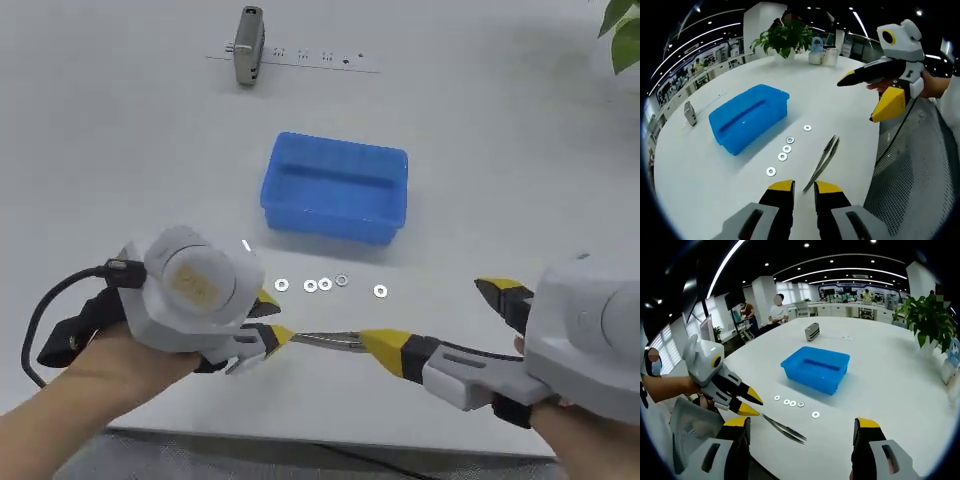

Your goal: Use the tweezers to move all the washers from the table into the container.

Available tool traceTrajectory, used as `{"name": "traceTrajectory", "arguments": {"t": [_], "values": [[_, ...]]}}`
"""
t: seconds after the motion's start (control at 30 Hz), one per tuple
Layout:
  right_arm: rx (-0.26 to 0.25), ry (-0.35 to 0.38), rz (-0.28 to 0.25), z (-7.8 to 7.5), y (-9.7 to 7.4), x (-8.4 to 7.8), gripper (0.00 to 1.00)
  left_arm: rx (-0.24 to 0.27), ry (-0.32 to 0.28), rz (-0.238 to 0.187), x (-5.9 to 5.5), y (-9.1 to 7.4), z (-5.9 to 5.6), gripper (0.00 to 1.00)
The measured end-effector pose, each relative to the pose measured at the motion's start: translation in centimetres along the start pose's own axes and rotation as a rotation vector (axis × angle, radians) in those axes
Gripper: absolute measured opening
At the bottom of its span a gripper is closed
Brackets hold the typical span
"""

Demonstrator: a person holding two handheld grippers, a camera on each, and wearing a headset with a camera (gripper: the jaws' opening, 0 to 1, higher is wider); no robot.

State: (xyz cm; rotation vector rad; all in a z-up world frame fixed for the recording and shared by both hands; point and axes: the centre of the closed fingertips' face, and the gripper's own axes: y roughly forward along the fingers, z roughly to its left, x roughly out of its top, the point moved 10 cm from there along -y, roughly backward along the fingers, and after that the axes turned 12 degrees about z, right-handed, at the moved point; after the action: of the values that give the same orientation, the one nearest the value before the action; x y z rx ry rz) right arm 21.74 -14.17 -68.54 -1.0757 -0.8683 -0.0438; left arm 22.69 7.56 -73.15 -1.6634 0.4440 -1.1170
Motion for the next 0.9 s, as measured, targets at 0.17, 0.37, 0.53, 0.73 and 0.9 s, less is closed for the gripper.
{"name": "traceTrajectory", "arguments": {"t": [0.17, 0.37, 0.53, 0.73, 0.9], "values": [[0.008, 0.004, 0.009, 0.0, 0.4, -0.1, 0.83, -0.006, 0.073, 0.048, -0.3, 1.2, 0.1, 0.08], [0.035, -0.028, 0.022, 0.3, 1.1, 0.1, 0.78, -0.005, 0.138, 0.060, -0.4, 1.7, 0.0, 0.00], [0.099, -0.140, 0.073, 1.1, 2.3, 0.2, 0.57, -0.005, 0.197, 0.067, -0.3, 1.3, -0.6, 0.00], [0.120, -0.354, 0.159, 2.0, 5.1, -0.2, 0.46, -0.004, 0.201, 0.059, 0.5, -0.4, -0.8, 0.00], [0.127, -0.475, 0.201, 2.7, 6.6, 0.0, 0.38, -0.017, 0.182, 0.001, 1.5, -2.4, -1.0, 0.00]]}}
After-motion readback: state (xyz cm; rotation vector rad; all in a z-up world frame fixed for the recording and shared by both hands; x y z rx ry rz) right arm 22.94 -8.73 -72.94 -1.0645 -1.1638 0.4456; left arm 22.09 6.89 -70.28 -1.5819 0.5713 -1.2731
